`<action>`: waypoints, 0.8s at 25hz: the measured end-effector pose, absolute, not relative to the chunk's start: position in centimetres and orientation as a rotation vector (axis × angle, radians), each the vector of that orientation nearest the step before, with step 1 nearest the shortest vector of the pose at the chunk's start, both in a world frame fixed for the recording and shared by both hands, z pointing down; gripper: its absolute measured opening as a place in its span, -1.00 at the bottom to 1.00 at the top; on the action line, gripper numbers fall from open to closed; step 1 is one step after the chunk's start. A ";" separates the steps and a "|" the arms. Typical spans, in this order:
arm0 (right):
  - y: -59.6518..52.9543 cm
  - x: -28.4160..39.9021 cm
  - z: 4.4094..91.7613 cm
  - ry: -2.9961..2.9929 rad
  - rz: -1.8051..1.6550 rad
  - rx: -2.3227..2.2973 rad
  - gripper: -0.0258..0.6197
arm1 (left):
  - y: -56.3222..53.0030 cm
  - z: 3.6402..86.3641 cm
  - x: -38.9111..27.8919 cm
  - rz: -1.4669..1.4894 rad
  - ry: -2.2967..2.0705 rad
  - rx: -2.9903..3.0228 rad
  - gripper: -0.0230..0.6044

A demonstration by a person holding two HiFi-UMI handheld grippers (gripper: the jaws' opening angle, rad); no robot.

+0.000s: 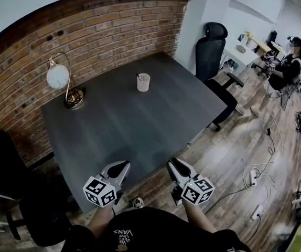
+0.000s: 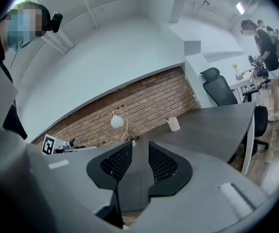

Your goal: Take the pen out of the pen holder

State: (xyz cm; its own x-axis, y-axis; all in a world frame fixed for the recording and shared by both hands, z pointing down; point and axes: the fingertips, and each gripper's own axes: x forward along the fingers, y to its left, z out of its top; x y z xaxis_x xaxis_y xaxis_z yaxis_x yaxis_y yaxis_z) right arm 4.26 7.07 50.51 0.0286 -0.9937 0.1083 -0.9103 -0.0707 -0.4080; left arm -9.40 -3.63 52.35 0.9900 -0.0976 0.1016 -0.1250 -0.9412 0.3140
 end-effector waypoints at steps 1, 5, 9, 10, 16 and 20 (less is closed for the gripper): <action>6.6 4.4 50.5 1.969 -0.539 -2.078 -0.66 | -4.1 52.4 -9.5 0.119 -0.166 2.808 -0.76; 5.0 5.4 50.5 1.957 -0.537 -2.093 -0.66 | -5.4 52.6 -9.5 0.112 -0.179 2.797 -0.76; 3.4 6.9 50.4 1.965 -0.534 -2.094 -0.66 | -5.9 53.3 -9.0 0.126 -0.189 2.778 -0.76; 2.9 7.3 50.4 1.969 -0.536 -2.092 -0.66 | -6.2 53.4 -8.9 0.128 -0.198 2.774 -0.76; -1.3 10.6 50.3 2.035 -0.529 -2.042 -0.66 | -9.0 53.5 -7.4 0.110 -0.300 2.765 -0.76; -4.9 13.1 50.2 2.102 -0.535 -1.990 -0.66 | -11.2 53.8 -5.7 0.100 -0.389 2.740 -0.76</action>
State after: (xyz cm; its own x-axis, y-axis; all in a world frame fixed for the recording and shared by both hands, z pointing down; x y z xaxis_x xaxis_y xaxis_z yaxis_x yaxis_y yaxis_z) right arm 13.10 -4.90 50.20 -0.0754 -0.9919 0.1023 -0.9203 0.0297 -0.3902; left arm -5.69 -11.23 53.79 0.9594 -0.2553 0.1197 -0.2815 -0.8936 0.3498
